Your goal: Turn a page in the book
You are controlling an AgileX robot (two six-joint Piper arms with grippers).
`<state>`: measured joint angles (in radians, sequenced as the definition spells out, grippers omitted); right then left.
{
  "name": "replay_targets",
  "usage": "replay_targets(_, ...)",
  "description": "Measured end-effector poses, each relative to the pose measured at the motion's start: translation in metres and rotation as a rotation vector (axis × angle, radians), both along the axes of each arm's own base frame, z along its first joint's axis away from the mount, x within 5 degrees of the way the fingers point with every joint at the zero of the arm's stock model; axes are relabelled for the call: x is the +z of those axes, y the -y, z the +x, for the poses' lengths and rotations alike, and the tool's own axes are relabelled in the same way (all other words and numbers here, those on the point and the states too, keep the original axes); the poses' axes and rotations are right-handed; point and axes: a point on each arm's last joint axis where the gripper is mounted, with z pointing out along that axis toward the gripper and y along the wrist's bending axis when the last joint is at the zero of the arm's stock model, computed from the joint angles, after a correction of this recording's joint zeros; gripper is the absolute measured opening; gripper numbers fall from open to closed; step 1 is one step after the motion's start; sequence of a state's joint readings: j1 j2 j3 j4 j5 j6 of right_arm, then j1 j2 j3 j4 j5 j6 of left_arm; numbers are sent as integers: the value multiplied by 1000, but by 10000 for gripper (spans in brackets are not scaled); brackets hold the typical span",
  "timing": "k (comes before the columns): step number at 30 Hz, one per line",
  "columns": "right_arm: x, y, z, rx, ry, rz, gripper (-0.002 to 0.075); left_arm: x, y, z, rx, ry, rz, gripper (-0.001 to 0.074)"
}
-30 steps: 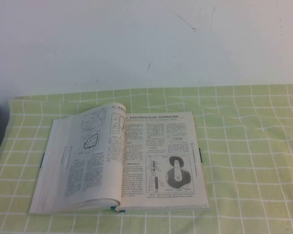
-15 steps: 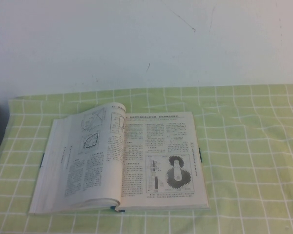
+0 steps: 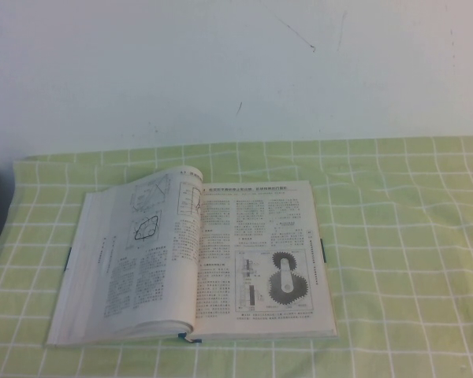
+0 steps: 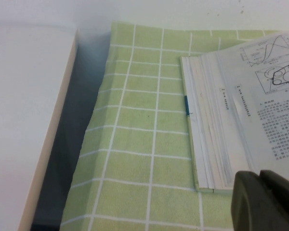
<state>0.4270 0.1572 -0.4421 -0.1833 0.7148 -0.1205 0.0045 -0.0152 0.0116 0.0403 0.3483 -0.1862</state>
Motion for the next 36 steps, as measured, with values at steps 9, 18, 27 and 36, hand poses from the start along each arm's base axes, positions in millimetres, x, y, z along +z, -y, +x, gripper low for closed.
replay_targets(9,0,0,0,0,0,0,-3,0,1,0,-14,0,-26,-4)
replay_targets(18,0,0,0,0,0,0,-3,0,2,0,-39,-1,-22,-4)
replay_targets(27,0,0,0,0,0,0,-3,0,2,0,-43,-1,-7,-4)
replay_targets(36,0,0,0,1,-1,1,-3,0,2,0,-44,-1,-4,-4)
